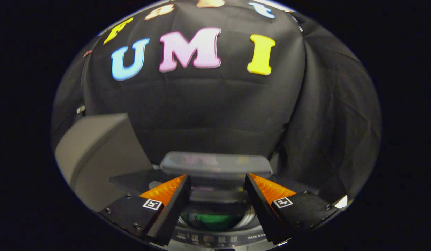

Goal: Put the clothes into the washing machine and then close the washing machine lid.

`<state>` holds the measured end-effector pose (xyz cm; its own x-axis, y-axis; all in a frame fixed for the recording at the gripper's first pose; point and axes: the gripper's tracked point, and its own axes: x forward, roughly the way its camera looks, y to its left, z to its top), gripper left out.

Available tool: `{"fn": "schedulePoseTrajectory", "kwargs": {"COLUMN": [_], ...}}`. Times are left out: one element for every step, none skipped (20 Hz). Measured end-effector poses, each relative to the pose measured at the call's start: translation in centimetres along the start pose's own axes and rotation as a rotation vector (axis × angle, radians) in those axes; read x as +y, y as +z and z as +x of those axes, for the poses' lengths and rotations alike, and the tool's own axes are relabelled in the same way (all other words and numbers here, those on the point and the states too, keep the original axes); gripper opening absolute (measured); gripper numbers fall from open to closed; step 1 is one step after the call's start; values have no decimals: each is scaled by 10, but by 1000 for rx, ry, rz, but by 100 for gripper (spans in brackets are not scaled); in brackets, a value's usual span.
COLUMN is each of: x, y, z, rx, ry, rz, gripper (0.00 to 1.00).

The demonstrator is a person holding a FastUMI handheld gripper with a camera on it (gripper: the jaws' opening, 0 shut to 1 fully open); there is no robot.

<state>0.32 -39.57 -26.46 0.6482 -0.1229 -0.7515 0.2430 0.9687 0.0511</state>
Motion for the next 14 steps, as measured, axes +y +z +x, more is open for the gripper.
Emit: {"fn": "schedulePoseTrajectory", "kwargs": {"x": [4, 8, 13, 17, 24, 30, 35, 39, 42, 42, 43, 47, 51, 56], "y": [-16, -27, -28, -25, -14, 2, 21, 42, 63, 84, 109, 132, 155, 175], "z": [-1, 2, 1, -7, -17, -28, -36, -43, -50, -58, -67, -79, -92, -103], "rx": [13, 15, 5, -16, -44, -82, -124, -168, -216, -274, -337, -397, -460, -516], "ry": [9, 16, 20, 29, 42, 46, 53, 57, 52, 40, 33, 36, 46, 58], "rz": [-5, -5, -3, 4, 12, 20, 31, 42, 52, 62, 76, 94, 115, 131], "gripper": [99, 99, 99, 99, 99, 99, 99, 99, 99, 99, 99, 99, 99, 100]}}
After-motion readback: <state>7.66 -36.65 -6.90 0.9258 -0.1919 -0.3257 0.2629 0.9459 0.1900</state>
